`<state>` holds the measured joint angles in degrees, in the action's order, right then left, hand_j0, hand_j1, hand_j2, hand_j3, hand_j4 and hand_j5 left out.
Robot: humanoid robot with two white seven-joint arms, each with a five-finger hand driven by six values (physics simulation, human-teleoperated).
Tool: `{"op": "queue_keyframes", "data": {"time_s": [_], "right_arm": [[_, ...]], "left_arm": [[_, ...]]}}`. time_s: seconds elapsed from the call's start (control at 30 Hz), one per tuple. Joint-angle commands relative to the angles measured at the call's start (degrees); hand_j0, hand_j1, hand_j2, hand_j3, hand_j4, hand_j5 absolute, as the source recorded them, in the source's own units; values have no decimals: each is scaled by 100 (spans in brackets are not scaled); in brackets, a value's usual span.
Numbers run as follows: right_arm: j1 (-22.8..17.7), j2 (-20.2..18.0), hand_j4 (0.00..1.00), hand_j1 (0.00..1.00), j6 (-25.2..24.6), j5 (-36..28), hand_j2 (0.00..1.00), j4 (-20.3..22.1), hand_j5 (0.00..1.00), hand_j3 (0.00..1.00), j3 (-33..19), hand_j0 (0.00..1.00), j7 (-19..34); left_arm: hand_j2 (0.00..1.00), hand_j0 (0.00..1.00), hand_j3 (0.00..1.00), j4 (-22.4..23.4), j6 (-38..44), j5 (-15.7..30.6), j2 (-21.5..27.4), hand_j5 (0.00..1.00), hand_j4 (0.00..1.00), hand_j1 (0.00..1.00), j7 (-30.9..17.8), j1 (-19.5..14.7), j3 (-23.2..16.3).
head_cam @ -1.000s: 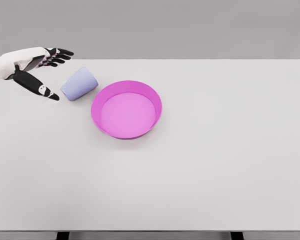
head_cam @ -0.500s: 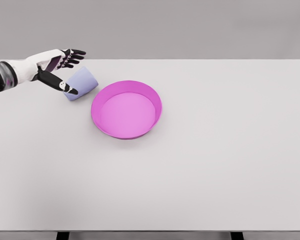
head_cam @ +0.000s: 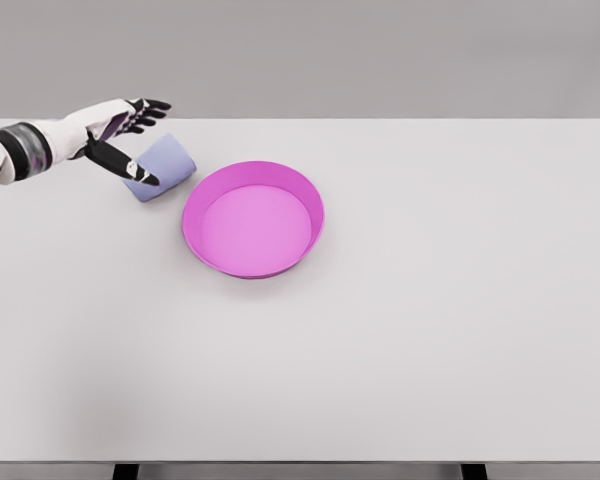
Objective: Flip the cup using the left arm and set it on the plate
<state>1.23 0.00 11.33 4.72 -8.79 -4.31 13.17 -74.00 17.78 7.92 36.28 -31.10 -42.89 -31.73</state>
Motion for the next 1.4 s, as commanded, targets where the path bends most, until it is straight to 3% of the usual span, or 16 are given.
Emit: {"op": "queue_keyframes", "data": {"time_s": [0.0, 0.23, 0.37, 0.73, 1.37], "right_arm": [[0, 0, 100, 100, 1, 2, 100, 0, 100, 100, 0, 100, 2], [0, 0, 100, 100, 1, 2, 100, 0, 100, 100, 0, 100, 2], [0, 0, 100, 100, 1, 2, 100, 0, 100, 100, 0, 100, 2], [0, 0, 100, 100, 1, 2, 100, 0, 100, 100, 0, 100, 2], [0, 0, 100, 100, 1, 2, 100, 0, 100, 100, 0, 100, 2]], "left_arm": [[100, 100, 100, 149, -20, -27, -95, 100, 100, 100, -1, 0, -8], [100, 100, 100, 166, -20, -27, -139, 100, 100, 100, 17, -26, -17], [100, 100, 100, 720, -38, -98, -350, 100, 100, 100, 8, -149, -17], [100, 100, 100, 1177, -29, -256, -649, 100, 100, 100, 8, -281, -26], [100, 100, 100, 1493, -38, -414, -807, 100, 100, 100, 17, -387, -17]]}}
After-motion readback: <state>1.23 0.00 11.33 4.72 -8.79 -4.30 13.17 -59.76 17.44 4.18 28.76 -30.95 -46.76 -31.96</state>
